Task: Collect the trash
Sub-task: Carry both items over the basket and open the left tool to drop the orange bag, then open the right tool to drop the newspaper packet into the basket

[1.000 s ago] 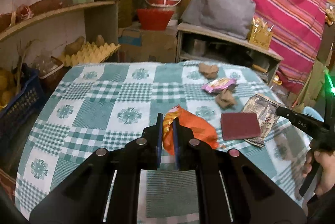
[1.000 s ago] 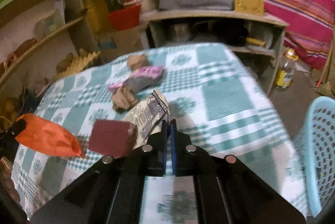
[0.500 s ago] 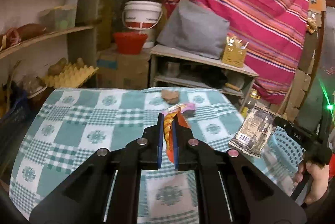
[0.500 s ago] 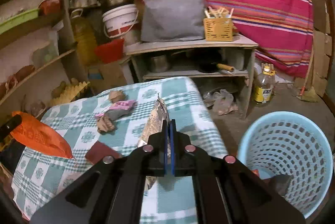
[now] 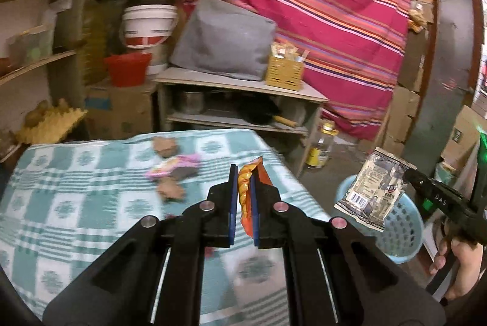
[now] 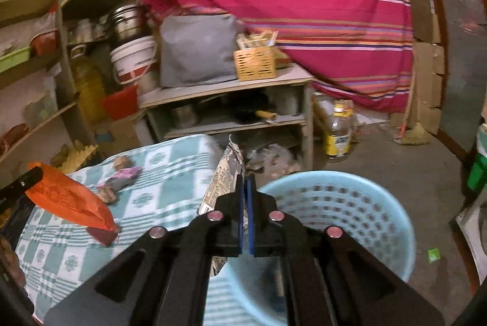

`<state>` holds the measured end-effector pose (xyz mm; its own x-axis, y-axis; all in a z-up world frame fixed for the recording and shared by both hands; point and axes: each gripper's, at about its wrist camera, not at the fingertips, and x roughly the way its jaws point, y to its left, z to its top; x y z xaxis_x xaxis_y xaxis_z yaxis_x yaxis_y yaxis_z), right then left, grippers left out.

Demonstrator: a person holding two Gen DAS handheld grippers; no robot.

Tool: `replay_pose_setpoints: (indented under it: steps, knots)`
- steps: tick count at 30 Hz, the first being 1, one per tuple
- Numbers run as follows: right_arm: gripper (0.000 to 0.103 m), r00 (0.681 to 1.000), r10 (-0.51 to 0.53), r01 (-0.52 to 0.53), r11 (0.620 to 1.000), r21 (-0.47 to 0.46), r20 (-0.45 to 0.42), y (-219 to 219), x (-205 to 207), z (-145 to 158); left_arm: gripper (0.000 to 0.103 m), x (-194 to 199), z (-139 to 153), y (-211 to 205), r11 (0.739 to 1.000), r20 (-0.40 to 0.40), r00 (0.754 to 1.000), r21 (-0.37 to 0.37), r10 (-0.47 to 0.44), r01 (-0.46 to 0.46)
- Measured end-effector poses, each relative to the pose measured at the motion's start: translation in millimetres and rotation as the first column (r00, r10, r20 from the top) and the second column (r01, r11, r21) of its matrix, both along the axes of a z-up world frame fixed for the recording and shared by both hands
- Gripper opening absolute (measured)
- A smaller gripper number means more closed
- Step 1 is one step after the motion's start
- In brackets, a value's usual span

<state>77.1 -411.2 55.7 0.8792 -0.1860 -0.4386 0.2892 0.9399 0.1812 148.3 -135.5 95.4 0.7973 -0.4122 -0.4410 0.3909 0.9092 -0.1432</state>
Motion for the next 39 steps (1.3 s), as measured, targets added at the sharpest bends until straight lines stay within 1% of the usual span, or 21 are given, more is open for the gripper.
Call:
replay_pose_setpoints:
  steps: [4,7,10,14,20,23,27,28,29,30,32,35,39]
  knots:
    - [0.002,0.997,-0.071,0.071,0.997,-0.007,-0.017,-38.8,-20.3,-5.8,0.006,-4.9,-3.7,-44.3,0.997,-0.003,0.997,0.003,-0.073,0.073]
    - [0.002,0.994,-0.110,0.110,0.994,0.006,-0.027,-64.5,-32.2,-10.3,0.006,-10.6,-7.4,-73.3,0.993,-0.002,0.993,0.011,-0.120,0.120]
    - [0.002,0.990,-0.137,0.138,0.990,0.026,-0.037,-84.8,-39.4,-15.6,0.006,-13.2,-14.4,-100.8,0.986,-0.018,0.986,0.006,-0.168,0.168]
    - [0.002,0.986,-0.159,0.161,0.986,0.043,-0.038,-98.4,-47.5,-19.3,0.006,-16.1,-27.4,-136.3,0.976,-0.038,0.976,0.015,-0.216,0.217]
    - [0.002,0.984,-0.168,0.169,0.985,0.033,-0.054,-104.1,-48.6,-23.8,0.006,-19.2,-38.4,-166.9,0.962,-0.058,0.962,0.025,-0.268,0.270]
    - [0.002,0.983,-0.171,0.173,0.984,0.029,-0.066,-107.9,-50.4,-27.3,0.006,-18.0,-44.3,-177.3,0.962,-0.062,0.963,0.061,-0.263,0.267]
    - [0.002,0.981,-0.175,0.178,0.983,0.035,-0.085,-112.7,-49.2,-32.7,0.008,-5.6,-55.7,-182.5,0.961,-0.109,0.961,0.084,-0.254,0.263]
    - [0.002,0.981,-0.174,0.178,0.983,0.037,-0.088,-113.0,-49.1,-33.6,0.010,-4.2,-57.9,-183.1,0.961,-0.116,0.961,0.089,-0.251,0.262]
    - [0.002,0.981,-0.173,0.177,0.984,0.037,-0.091,-112.4,-48.6,-34.3,0.022,-2.1,-60.6,-183.5,0.961,-0.127,0.961,0.097,-0.246,0.259]
    - [0.002,0.981,-0.172,0.176,0.984,0.037,-0.091,-112.0,-47.7,-34.2,0.038,-2.3,-62.4,-183.0,0.962,-0.129,0.962,0.099,-0.240,0.253]
    - [0.002,0.981,-0.169,0.172,0.984,0.035,-0.092,-109.9,-46.9,-34.0,0.052,-2.9,-63.2,-180.5,0.967,-0.117,0.969,0.107,-0.219,0.232]
    - [0.002,0.982,-0.162,0.166,0.986,0.031,-0.100,-105.4,-44.3,-34.8,0.054,-3.4,-61.8,-176.9,0.967,-0.111,0.970,0.117,-0.215,0.227]
    - [0.002,0.981,-0.155,0.157,0.988,0.006,-0.119,-97.2,-38.6,-37.1,0.070,-3.2,-58.9,-165.3,0.974,-0.094,0.981,0.131,-0.172,0.183]
